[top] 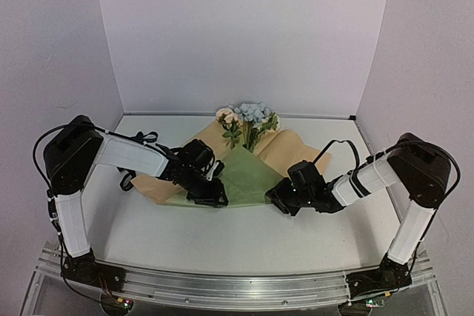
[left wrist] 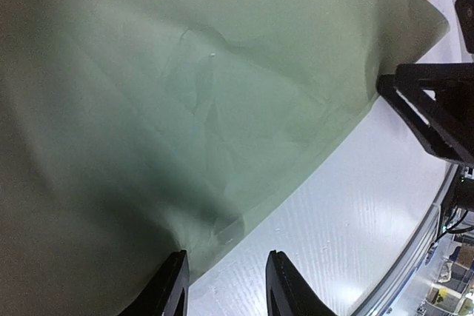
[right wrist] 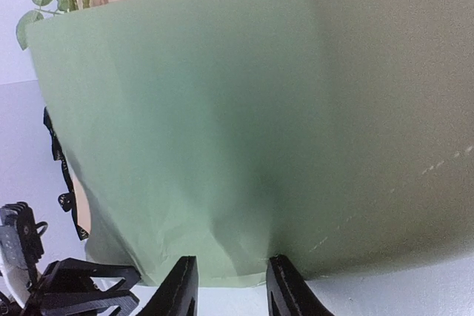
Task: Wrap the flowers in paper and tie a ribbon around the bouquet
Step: Press the fold line of the 1/4-folded wrapping paper.
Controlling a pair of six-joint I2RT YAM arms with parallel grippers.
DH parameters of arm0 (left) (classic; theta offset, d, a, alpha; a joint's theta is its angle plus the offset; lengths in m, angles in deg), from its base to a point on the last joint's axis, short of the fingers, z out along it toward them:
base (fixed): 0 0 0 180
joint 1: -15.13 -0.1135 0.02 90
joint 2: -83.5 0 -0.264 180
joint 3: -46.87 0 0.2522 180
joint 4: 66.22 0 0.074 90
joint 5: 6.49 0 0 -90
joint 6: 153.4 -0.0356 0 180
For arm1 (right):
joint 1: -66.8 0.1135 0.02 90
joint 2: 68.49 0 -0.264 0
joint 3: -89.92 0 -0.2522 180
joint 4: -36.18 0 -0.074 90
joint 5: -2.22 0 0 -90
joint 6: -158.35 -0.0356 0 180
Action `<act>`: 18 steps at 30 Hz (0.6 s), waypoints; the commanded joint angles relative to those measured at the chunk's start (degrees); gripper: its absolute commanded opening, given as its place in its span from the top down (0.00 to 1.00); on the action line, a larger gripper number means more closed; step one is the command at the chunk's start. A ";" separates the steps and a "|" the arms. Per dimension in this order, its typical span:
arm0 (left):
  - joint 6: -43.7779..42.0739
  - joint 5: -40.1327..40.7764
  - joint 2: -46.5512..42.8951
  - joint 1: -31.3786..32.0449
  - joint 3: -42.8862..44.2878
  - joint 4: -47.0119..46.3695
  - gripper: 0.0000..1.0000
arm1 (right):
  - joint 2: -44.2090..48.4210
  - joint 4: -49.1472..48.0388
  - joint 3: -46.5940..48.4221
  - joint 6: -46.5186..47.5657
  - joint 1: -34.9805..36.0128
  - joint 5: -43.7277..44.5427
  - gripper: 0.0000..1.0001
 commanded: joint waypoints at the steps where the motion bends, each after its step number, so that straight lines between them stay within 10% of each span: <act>1: 1.69 1.64 -0.07 -1.17 -3.19 -2.79 0.64 | -2.85 5.99 -1.84 -0.82 -0.11 2.28 0.67; 18: 1.34 5.36 -11.16 -8.37 -18.91 -1.53 0.65 | -2.62 3.90 -5.53 -4.59 -0.12 3.44 0.68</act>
